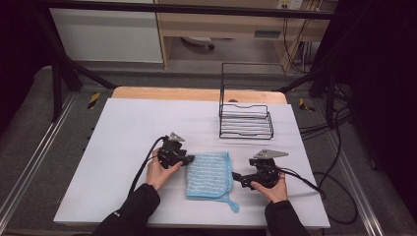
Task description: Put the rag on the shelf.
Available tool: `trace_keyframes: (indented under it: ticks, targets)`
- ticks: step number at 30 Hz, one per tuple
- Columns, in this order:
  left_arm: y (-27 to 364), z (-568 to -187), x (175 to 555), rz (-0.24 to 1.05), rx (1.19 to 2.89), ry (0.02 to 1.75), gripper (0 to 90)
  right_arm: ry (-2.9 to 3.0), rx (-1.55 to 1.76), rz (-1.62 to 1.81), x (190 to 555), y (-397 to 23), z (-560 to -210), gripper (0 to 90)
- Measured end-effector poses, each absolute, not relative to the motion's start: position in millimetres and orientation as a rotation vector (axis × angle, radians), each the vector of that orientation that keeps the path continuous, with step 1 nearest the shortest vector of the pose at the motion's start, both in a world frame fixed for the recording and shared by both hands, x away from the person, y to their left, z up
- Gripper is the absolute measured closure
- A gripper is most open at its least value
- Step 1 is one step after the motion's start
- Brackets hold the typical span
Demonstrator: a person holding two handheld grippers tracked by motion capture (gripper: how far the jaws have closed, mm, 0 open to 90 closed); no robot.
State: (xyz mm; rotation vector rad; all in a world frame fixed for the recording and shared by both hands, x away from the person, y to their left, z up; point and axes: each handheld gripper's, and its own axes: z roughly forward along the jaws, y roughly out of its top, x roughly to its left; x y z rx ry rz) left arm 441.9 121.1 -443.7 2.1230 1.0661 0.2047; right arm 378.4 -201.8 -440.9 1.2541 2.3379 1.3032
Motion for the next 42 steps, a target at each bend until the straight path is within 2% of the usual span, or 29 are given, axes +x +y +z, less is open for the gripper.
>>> trace_keyframes:
  ticks: [7, 18, 25, 32, 35, 36, 37, 38, 42]
  targets:
    - [120.2, -445.4, 441.3, 0.148, 2.122, 1.060, 69.5, 2.330, 1.264, 1.311, 379.9, -202.1, -440.1, 5.7]
    - [115.7, -447.0, 434.4, 0.183, 2.124, 1.042, 78.5, 2.285, 1.296, 1.340, 390.3, -202.4, -436.2, 10.8]
    - [114.8, -447.4, 432.8, 0.203, 2.130, 1.039, 78.9, 2.259, 1.322, 1.291, 406.4, -191.2, -430.0, 20.8]
    - [116.8, -448.8, 433.6, 0.188, 2.120, 1.034, 78.8, 2.267, 1.339, 1.272, 427.7, -167.0, -435.0, 27.0]
    - [117.2, -449.4, 433.3, 0.188, 2.115, 1.031, 78.8, 2.279, 1.357, 1.270, 433.0, -161.1, -443.9, 37.0]
    - [117.3, -449.5, 433.3, 0.187, 2.114, 1.031, 78.8, 2.279, 1.357, 1.270, 433.0, -161.1, -443.9, 37.0]
    - [117.4, -449.6, 433.4, 0.187, 2.114, 1.029, 78.8, 2.302, 1.342, 1.225, 433.2, -160.9, -447.6, 41.6]
    - [117.3, -449.6, 433.4, 0.188, 2.114, 1.028, 78.8, 2.302, 1.342, 1.225, 433.2, -160.9, -447.6, 41.6]
    - [117.2, -450.0, 432.6, 0.197, 2.110, 1.025, 78.8, 2.329, 1.345, 1.215, 431.6, -158.7, -452.0, 51.5]
